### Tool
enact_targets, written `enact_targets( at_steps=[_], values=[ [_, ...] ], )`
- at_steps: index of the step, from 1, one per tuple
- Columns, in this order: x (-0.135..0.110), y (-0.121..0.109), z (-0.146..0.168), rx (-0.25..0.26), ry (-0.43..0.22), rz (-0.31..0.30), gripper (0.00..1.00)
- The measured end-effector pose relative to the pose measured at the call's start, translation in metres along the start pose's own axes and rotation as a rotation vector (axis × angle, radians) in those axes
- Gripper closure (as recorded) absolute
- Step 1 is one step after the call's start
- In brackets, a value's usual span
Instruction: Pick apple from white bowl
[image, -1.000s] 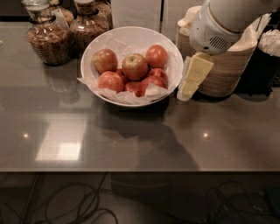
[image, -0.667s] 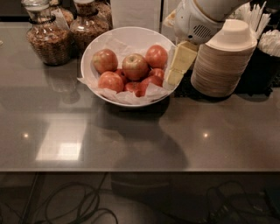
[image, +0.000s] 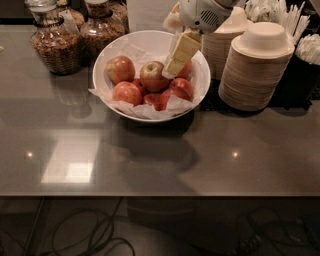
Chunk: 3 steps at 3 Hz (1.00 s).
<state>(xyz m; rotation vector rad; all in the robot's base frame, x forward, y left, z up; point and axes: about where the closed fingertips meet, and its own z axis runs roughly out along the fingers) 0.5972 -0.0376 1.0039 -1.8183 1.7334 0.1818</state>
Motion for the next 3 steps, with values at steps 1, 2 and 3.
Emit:
enact_targets(
  at_steps=[1,2,3],
  values=[
    [-0.01,-0.009,0.012,-0.01,-0.019,-0.011,0.17],
    [-0.005,-0.01,0.028,-0.019,-0.006,-0.012,0.1],
    [0.003,-0.007,0.047,-0.036,0.015,-0.01,0.09]
  ],
)
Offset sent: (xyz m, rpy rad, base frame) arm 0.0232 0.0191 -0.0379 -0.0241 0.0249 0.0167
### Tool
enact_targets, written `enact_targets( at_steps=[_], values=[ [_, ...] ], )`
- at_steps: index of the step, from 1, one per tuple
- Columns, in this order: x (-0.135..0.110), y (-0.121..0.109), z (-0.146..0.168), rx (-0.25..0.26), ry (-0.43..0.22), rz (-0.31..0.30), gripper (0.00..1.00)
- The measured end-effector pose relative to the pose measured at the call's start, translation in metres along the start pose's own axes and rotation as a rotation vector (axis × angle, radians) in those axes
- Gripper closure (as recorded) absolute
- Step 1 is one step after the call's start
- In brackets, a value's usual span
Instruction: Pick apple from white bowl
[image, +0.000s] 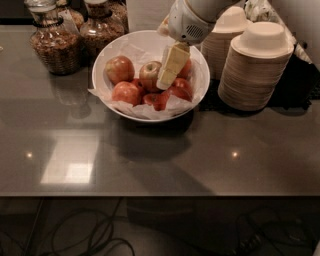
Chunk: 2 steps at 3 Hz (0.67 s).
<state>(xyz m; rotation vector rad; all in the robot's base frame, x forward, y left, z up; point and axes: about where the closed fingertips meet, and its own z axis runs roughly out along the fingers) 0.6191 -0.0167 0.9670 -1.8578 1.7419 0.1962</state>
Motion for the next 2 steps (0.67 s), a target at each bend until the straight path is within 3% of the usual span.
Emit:
enact_targets(
  at_steps=[2],
  values=[
    [0.003,-0.005,0.031,-0.009,0.024,0.003,0.13]
  ],
)
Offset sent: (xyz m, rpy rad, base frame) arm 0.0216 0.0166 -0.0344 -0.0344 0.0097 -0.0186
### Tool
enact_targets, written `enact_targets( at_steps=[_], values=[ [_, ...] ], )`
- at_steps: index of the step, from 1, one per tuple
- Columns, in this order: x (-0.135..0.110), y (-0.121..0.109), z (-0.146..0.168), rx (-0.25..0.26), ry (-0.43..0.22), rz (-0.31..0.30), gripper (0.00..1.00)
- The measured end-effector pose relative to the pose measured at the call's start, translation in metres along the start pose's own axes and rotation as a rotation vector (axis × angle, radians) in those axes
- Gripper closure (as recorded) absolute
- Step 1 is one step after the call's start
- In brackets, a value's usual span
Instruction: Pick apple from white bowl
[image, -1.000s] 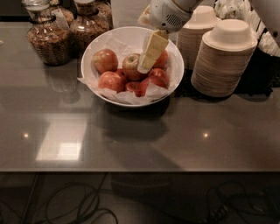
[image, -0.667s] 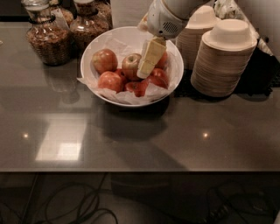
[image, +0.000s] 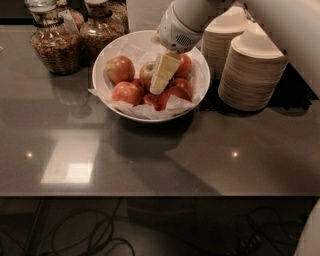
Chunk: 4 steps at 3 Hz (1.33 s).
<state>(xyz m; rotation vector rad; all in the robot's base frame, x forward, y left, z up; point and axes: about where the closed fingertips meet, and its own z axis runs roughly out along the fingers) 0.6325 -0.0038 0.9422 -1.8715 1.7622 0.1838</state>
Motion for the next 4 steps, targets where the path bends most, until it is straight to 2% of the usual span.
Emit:
enact_targets(
  at_steps=[2,4],
  values=[
    [0.009,-0.011,0.018,-0.001,0.021,0.023,0.16],
    [0.02,-0.01,0.032,-0.032,0.029,0.043,0.16]
  ],
)
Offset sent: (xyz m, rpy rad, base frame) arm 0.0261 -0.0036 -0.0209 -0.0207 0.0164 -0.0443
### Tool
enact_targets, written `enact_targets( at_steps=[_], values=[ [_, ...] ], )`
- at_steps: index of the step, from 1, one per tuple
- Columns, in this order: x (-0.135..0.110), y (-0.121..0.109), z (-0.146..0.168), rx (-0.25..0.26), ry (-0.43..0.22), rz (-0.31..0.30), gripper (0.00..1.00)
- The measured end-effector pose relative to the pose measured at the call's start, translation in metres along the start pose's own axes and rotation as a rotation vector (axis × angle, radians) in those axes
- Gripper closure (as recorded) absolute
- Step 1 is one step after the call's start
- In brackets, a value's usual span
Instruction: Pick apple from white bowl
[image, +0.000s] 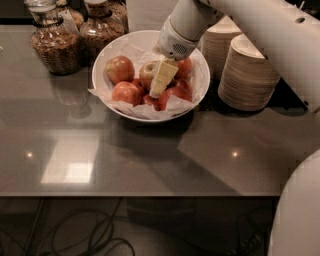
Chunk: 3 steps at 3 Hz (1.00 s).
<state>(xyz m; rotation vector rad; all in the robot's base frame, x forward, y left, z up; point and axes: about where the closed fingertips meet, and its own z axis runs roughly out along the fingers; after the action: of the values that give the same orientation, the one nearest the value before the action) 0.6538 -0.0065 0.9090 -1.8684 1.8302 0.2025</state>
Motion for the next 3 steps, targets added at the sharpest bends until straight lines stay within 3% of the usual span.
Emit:
enact_targets(
  at_steps=[2,3],
  values=[
    [0.014,-0.001,0.003,-0.021,-0.003,0.029,0.59],
    [0.009,-0.001,-0.011,-0.029,-0.012,0.02,0.82]
  ],
)
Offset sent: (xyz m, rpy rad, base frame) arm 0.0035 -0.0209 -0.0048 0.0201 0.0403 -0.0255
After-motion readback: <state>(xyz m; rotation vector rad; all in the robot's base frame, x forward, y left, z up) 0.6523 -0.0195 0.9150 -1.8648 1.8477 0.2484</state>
